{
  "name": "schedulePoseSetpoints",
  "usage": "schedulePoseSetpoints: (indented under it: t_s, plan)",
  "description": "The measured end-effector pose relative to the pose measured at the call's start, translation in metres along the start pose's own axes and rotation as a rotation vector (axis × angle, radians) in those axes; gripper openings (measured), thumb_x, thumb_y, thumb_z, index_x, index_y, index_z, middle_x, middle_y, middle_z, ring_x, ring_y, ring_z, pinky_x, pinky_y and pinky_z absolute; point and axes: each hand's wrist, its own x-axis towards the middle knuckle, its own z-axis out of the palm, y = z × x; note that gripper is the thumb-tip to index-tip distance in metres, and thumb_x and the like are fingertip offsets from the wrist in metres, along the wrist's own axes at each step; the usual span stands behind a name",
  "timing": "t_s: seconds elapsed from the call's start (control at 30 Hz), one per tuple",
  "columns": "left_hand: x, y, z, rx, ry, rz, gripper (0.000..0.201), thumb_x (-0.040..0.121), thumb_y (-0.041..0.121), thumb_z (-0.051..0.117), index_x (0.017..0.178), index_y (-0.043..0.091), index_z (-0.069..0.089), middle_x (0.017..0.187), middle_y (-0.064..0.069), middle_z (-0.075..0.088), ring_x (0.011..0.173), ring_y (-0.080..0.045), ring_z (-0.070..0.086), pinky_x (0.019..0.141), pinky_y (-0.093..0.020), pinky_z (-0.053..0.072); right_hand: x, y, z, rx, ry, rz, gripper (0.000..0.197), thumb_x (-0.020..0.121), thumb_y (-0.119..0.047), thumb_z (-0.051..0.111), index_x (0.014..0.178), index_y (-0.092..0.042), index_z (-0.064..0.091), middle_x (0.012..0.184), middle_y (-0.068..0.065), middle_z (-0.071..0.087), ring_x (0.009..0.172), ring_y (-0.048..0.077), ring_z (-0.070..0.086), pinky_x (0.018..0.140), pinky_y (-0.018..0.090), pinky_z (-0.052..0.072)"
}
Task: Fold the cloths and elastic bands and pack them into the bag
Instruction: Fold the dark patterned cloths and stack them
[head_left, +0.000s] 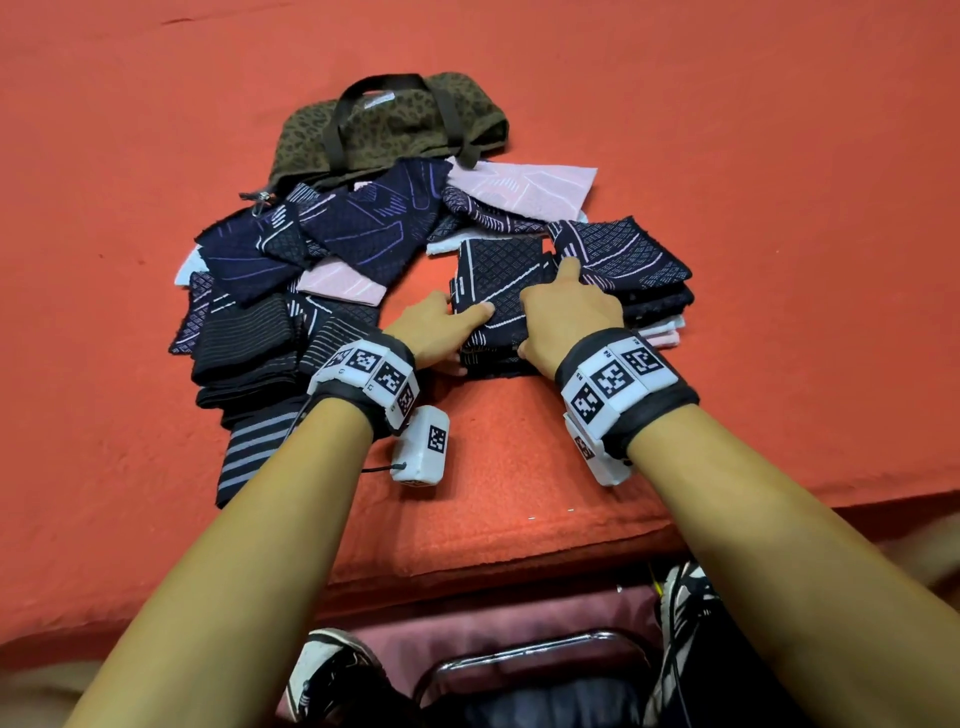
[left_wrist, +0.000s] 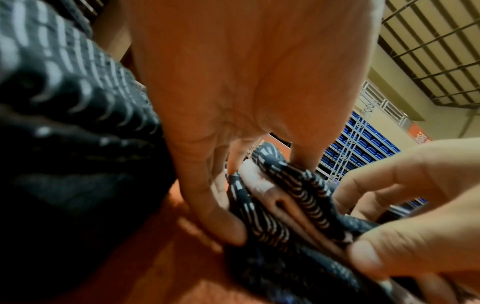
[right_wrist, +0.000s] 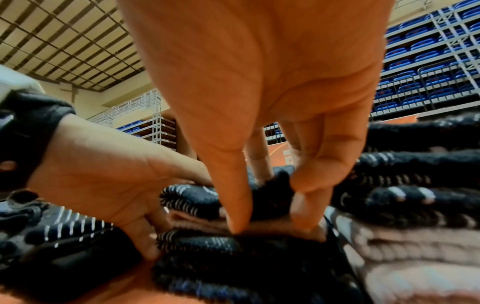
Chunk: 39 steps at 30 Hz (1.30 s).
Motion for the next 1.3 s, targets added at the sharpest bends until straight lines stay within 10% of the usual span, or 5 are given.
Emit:
schedulePoseSetpoints:
  t_s: [0.33, 0.6, 0.97, 1.13, 1.3]
  plan:
    - [-0.001, -0.001, 0.009, -0.173, 0.014, 0.042, 0.023, 0.097, 0.024, 0.062, 0.112, 0.007, 0.059, 0.097, -0.013, 0.069, 0.073, -0.024, 0.071, 0.056, -0.034, 0.062, 0.001, -0.004, 0.031, 0.127, 0.049, -0.041, 0.058, 0.082, -0.01, 0.067, 0.129, -0.013, 0.034, 0.13, 0.016, 0.033, 0.09, 0.039, 0.062, 0.067, 0.041, 0.041]
    - [0.054, -0.043, 0.011, -0.189, 0.192, 0.065, 0.073, 0.059, 0.071, 0.073, 0.114, 0.025, 0.063, 0.102, -0.003, 0.075, 0.092, -0.027, 0.073, 0.085, -0.052, 0.057, 0.01, -0.005, 0.038, 0.166, 0.147, -0.041, 0.046, 0.084, -0.004, 0.06, 0.125, -0.009, 0.039, 0.129, 0.018, 0.034, 0.09, 0.039, 0.06, 0.066, 0.041, 0.04]
    - [0.054, -0.012, 0.012, -0.166, 0.235, 0.109, 0.07, 0.058, 0.07, 0.062, 0.108, 0.022, 0.068, 0.103, 0.001, 0.075, 0.096, -0.021, 0.072, 0.094, -0.044, 0.055, 0.024, 0.004, 0.036, 0.154, 0.142, -0.097, 0.043, 0.085, -0.001, 0.057, 0.125, -0.005, 0.042, 0.131, 0.019, 0.034, 0.096, 0.039, 0.057, 0.067, 0.042, 0.041]
    - [0.035, 0.005, 0.007, -0.145, 0.149, 0.074, 0.026, 0.084, 0.048, 0.066, 0.094, 0.024, 0.065, 0.103, -0.01, 0.074, 0.088, -0.03, 0.072, 0.079, -0.05, 0.06, 0.028, 0.002, 0.014, 0.111, 0.004, -0.107, 0.049, 0.087, -0.019, 0.062, 0.13, -0.008, 0.041, 0.132, 0.017, 0.035, 0.1, 0.041, 0.06, 0.073, 0.043, 0.045]
    - [0.026, 0.016, -0.012, 0.023, 0.126, 0.055, 0.038, 0.099, 0.046, 0.05, 0.085, 0.013, 0.062, 0.074, -0.009, 0.062, 0.06, -0.024, 0.06, 0.06, -0.031, 0.055, 0.041, -0.019, -0.016, 0.054, 0.0, -0.2, 0.034, 0.087, -0.019, 0.055, 0.12, -0.01, 0.057, 0.122, 0.016, 0.055, 0.109, 0.04, 0.059, 0.081, 0.04, 0.048]
